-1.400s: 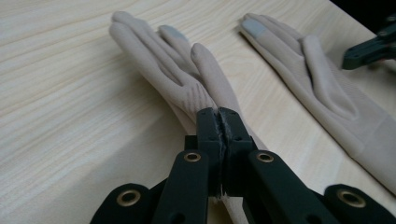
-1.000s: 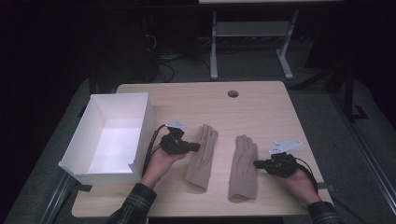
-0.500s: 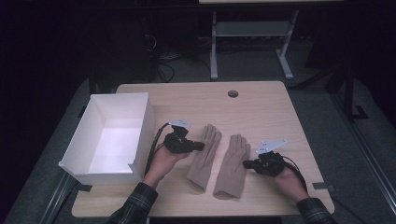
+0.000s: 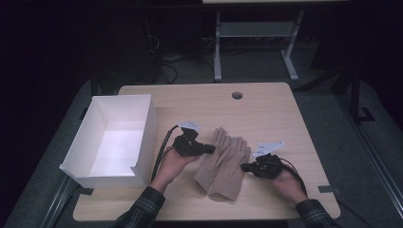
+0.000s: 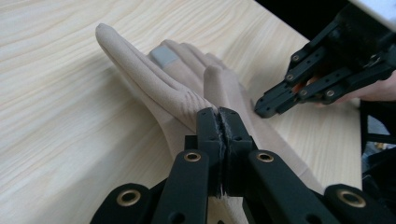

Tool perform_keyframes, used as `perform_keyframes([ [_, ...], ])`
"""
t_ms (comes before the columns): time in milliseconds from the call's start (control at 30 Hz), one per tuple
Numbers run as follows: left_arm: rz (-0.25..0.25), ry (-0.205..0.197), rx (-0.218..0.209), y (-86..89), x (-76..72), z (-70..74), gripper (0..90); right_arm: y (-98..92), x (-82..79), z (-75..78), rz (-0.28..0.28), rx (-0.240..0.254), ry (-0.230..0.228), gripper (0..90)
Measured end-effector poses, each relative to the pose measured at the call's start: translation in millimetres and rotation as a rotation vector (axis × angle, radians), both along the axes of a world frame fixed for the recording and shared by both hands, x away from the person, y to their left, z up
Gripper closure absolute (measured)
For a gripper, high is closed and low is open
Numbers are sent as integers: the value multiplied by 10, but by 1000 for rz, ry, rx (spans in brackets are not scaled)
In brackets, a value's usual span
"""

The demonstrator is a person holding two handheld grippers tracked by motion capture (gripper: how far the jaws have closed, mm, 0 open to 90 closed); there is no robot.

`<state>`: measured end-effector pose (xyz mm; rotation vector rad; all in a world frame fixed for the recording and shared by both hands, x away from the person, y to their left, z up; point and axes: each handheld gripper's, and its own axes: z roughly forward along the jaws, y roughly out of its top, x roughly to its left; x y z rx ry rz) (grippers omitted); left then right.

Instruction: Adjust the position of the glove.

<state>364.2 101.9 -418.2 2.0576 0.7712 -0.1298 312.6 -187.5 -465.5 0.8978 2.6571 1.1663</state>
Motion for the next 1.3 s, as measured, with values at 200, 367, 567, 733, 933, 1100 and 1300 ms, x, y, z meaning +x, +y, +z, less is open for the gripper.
perform_keyframes([
  [200, -21, -8, -10, -84, -17, 27, 884, 39, 9, -3, 14, 3, -2, 898],
  [367, -39, -8, -13, -136, -38, 42, 885, 131, 16, -10, 26, 11, 3, 899],
  [567, -57, -11, -3, -211, -77, 29, 884, 225, 25, -19, 40, 18, 2, 899],
  [733, -85, -11, 10, -297, -107, -17, 884, 266, 20, -21, 44, 18, 2, 898],
  [933, -121, -4, 29, -418, -158, -80, 884, 267, 16, -21, 41, 18, 2, 898],
  [1100, -136, 5, 50, -501, -197, -148, 883, 266, 15, -23, 42, 16, 0, 899],
  [1300, -133, 7, 20, -489, -208, -143, 847, 211, 5, 0, 41, 20, -6, 872],
])
